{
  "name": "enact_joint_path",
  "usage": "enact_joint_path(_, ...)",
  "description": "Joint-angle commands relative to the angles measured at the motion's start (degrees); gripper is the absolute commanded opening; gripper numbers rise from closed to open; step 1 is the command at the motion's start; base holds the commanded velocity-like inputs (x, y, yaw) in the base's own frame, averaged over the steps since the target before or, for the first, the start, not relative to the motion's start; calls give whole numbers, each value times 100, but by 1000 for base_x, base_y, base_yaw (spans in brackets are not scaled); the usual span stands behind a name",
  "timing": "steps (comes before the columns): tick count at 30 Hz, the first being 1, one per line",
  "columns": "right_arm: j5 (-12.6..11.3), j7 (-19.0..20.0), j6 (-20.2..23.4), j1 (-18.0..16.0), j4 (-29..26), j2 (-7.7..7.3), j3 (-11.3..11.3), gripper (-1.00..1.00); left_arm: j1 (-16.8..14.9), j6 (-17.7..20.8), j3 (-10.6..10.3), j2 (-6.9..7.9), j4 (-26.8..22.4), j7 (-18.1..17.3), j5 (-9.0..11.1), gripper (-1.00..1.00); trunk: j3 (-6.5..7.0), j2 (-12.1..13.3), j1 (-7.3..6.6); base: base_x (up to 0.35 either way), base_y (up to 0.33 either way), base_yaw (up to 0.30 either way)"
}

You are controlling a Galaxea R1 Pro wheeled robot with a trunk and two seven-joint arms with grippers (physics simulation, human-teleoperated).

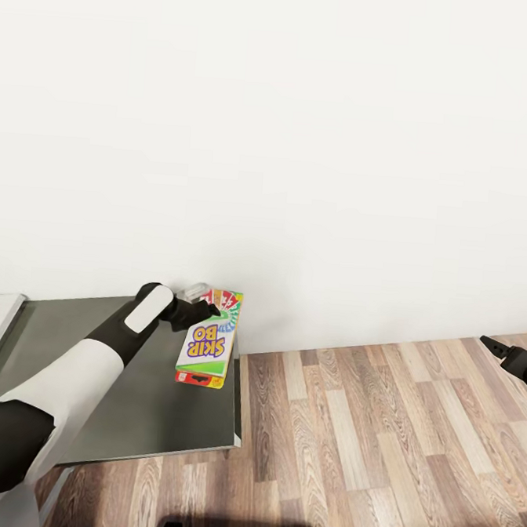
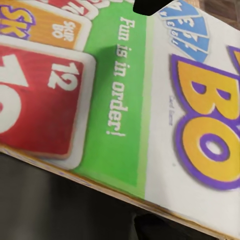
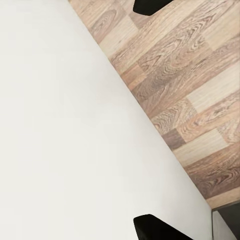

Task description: Put all the toys in the child's room - the three board games (two on the bed and one on the table), the two jigsaw puzzles on the table, and the tennis ball on the table - inside the toy box on the table in the child's room.

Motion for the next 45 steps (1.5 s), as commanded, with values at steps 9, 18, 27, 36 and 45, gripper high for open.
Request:
enact_joint_path(9, -21, 54, 46, 7, 0, 9, -2, 100, 314, 14, 177, 262, -603, 87, 67, 100, -9, -10, 3, 0, 0, 0)
enact_joint_path(18, -6, 669, 60, 75, 59, 35, 69, 100, 1009, 114, 941, 702, -1656, 112, 103, 100, -9, -10, 3, 0, 0, 0)
enact_joint_path(27, 0, 1425, 80, 59, 690, 10, 550, 100, 1686, 266, 1576, 938, -2628, 238, 115, 100, -9, -10, 3, 0, 0, 0)
enact_joint_path(36, -4, 1745, 84, -172, 1662, -1, 958, 100, 2216, 312, 1906, 1003, -3239, 293, 124, 100, -9, -10, 3, 0, 0, 0)
enact_joint_path(45, 5, 2178, 85, -474, 2362, -9, 1178, 100, 2669, 318, 2028, 977, -3549, 315, 128, 100, -9, -10, 3, 0, 0, 0)
